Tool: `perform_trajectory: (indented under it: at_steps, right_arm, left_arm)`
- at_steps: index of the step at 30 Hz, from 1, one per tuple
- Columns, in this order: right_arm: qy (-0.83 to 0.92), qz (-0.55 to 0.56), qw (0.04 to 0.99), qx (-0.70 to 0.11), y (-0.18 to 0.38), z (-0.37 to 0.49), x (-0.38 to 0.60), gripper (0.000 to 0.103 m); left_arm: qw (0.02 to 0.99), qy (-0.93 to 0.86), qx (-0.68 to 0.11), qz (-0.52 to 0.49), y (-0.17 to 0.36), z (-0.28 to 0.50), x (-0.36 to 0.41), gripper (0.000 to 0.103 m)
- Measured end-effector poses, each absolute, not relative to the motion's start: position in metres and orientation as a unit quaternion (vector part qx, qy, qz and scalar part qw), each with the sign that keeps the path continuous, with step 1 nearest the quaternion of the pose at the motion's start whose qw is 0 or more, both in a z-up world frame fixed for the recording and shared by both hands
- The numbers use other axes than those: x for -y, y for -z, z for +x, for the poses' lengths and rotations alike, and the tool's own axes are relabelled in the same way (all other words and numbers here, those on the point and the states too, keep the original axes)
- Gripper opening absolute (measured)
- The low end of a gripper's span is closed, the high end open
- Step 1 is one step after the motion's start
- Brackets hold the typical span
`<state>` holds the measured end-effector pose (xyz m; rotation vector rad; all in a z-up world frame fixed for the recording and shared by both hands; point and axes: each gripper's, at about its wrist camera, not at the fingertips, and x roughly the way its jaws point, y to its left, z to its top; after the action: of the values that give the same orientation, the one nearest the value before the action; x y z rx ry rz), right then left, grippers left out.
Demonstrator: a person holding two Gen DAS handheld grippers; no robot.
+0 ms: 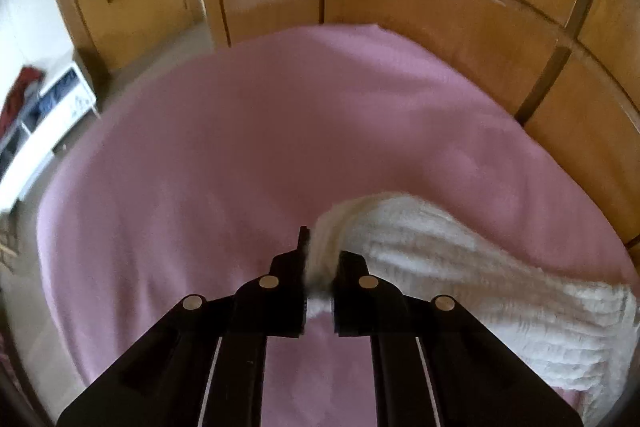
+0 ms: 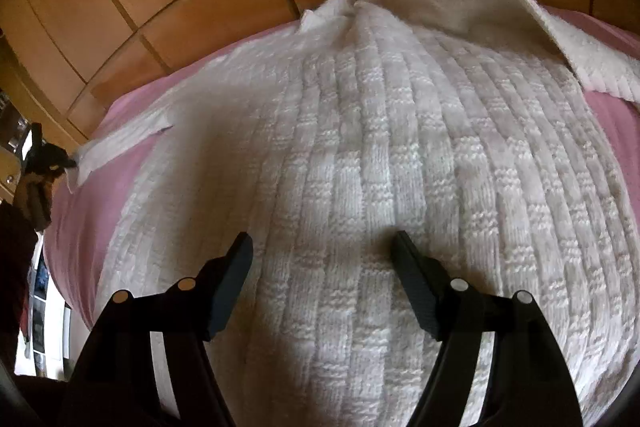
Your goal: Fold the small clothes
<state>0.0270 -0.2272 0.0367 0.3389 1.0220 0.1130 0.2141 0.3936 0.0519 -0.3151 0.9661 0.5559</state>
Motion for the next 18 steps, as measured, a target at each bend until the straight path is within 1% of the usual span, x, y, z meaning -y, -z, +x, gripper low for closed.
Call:
perform_trajectory:
  at_steps: [1, 2, 3, 6, 10, 13, 18]
  right_arm:
    - [-0.053, 0.161, 0.857, -0.486, -0.037, 0.026, 0.227, 0.072]
    - [-0.052, 0.16, 0.858, -0.486, -0.037, 0.025, 0.226, 0.072]
    - [-0.053, 0.157, 0.858, -0.486, -0.039, 0.024, 0.227, 0.072]
    - [-0.044, 0.159, 0.863, -0.477, -0.045, 0.019, 0.234, 0.072]
    - [0.005, 0.165, 0.875, -0.456, -0.061, 0.004, 0.272, 0.072]
    - [0.053, 0.16, 0.878, -0.448, -0.067, -0.013, 0.306, 0.073]
    - [0.101, 0.16, 0.861, -0.473, -0.056, -0.047, 0.35, 0.073]
  left_arm:
    - [0.835, -0.265, -0.459, -0.148, -0.05, 0.21, -0.39, 0.037]
    - [0.834, -0.267, -0.46, -0.147, -0.049, 0.203, -0.386, 0.065]
    - [0.837, -0.262, -0.456, -0.151, -0.051, 0.194, -0.379, 0.071]
    - [0.865, -0.181, -0.44, -0.162, -0.059, 0.17, -0.346, 0.072]
    - [0.881, 0.0, -0.444, -0.164, -0.066, 0.117, -0.272, 0.072]
    - [0.864, 0.131, -0.454, -0.174, -0.06, 0.075, -0.216, 0.072]
    - [0.817, 0.243, -0.494, -0.175, -0.037, 0.022, -0.148, 0.072]
